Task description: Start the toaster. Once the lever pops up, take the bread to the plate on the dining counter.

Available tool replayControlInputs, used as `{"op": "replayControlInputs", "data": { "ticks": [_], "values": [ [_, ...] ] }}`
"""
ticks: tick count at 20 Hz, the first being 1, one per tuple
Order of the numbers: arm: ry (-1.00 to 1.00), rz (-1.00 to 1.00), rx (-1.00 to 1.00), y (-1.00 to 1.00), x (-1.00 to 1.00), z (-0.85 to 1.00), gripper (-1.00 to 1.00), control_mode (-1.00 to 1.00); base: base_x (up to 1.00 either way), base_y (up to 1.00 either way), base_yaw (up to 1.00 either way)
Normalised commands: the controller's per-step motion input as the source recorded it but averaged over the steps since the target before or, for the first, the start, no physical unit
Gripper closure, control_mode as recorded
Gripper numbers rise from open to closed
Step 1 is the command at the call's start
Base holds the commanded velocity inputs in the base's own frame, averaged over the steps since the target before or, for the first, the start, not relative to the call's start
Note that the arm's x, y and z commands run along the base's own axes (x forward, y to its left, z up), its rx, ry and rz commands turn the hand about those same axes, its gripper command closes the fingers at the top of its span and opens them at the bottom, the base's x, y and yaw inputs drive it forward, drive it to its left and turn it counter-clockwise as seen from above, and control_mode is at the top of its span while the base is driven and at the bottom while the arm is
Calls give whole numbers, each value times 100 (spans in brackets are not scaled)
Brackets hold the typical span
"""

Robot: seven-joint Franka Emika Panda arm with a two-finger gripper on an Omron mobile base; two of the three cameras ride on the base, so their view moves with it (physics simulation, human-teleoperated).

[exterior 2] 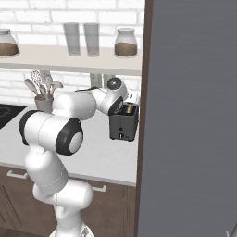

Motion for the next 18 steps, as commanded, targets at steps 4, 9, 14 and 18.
{"op": "replayControlInputs", "data": {
  "ticks": [4, 9, 14, 18],
  "values": [
    [0, 0, 0, 0, 0, -4, -100, -100, 0, 0, 0],
    [0, 0, 0, 0, 0, -1, -100, -100, 0, 0, 0],
    [0, 0, 0, 0, 0, -2, -100, -100, 0, 0, 0],
    [0, 0, 0, 0, 0, -5, -100, -100, 0, 0, 0]
  ]
}}
